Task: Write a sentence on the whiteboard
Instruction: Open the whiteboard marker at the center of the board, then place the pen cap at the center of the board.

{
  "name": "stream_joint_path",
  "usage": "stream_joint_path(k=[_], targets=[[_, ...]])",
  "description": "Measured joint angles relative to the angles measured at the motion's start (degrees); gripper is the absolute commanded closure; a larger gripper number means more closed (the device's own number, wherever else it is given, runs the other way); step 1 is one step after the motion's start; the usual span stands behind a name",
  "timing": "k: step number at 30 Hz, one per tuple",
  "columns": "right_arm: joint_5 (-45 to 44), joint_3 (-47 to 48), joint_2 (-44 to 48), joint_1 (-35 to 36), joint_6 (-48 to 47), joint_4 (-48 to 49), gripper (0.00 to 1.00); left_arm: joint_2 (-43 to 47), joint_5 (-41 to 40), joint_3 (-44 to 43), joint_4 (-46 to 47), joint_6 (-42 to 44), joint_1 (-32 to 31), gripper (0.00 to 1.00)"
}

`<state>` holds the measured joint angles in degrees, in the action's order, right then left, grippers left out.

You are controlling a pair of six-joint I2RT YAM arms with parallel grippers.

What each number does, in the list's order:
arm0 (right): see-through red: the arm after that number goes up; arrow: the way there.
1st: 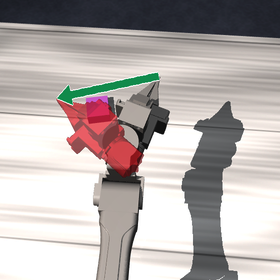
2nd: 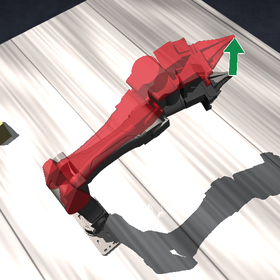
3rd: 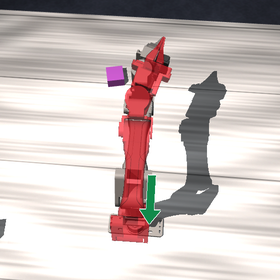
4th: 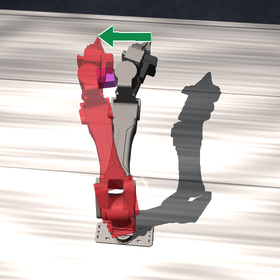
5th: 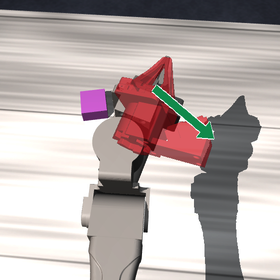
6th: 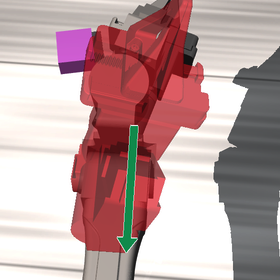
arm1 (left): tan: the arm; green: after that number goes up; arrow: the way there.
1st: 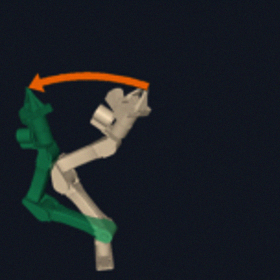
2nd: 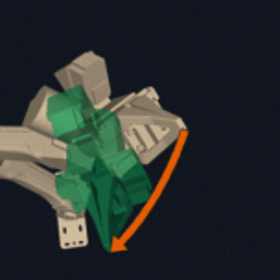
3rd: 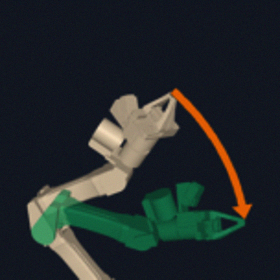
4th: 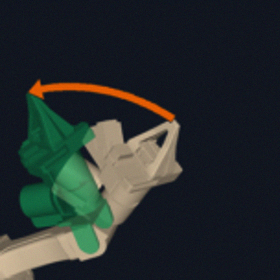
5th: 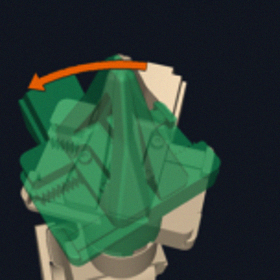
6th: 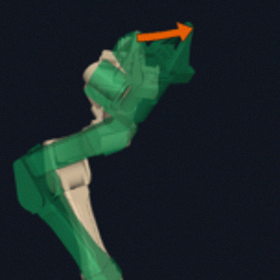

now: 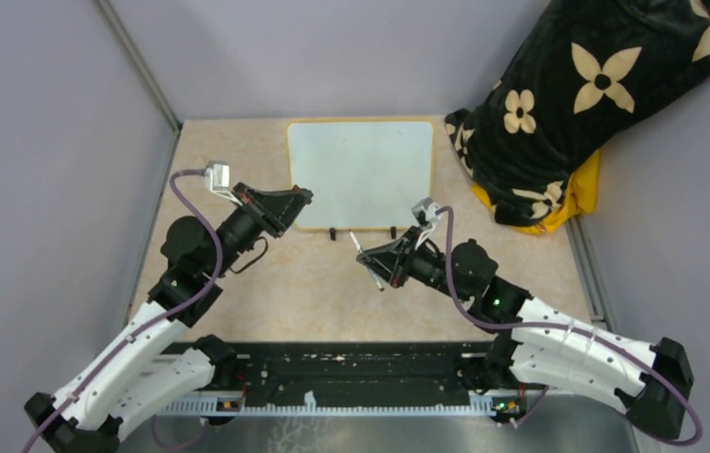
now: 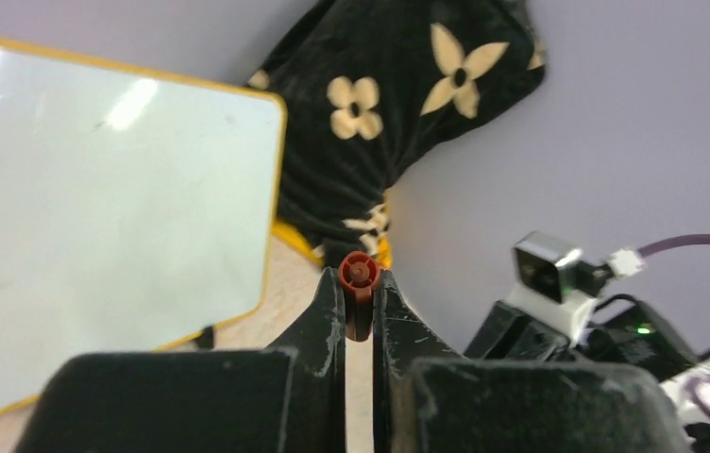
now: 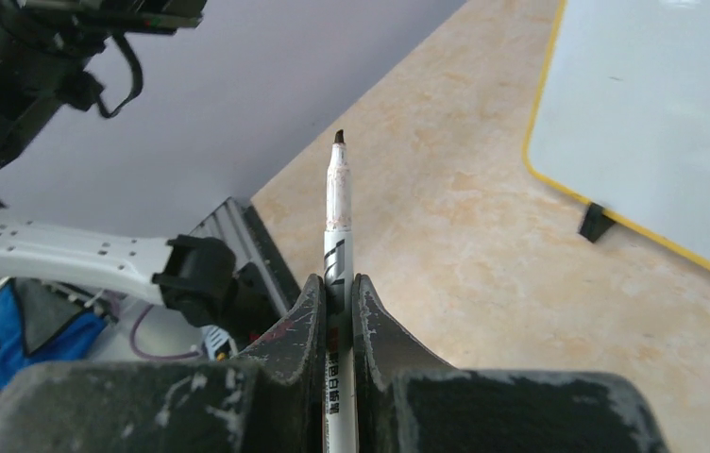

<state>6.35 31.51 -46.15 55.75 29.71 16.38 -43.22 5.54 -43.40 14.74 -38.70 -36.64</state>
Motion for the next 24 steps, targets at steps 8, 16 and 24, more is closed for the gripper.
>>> stream_joint_path(k=[8, 16, 24], targets=[[-16.59, 0.87, 3.76, 0.00, -2.34, -11.67, 1.00, 0.85, -11.63, 0.07, -22.62, 4.48, 0.00, 0.97], [-22.95, 0.87, 3.39, 0.00, -2.86, -16.04, 1.00, -3.08, -11.78, 10.03, -31.74, 4.46, 0.00, 0.98], [-23.43, 0.85, 2.64, 0.00, -3.43, -16.33, 1.00, -19.78, -6.47, 11.04, -31.32, 2.91, 0.00, 0.98]])
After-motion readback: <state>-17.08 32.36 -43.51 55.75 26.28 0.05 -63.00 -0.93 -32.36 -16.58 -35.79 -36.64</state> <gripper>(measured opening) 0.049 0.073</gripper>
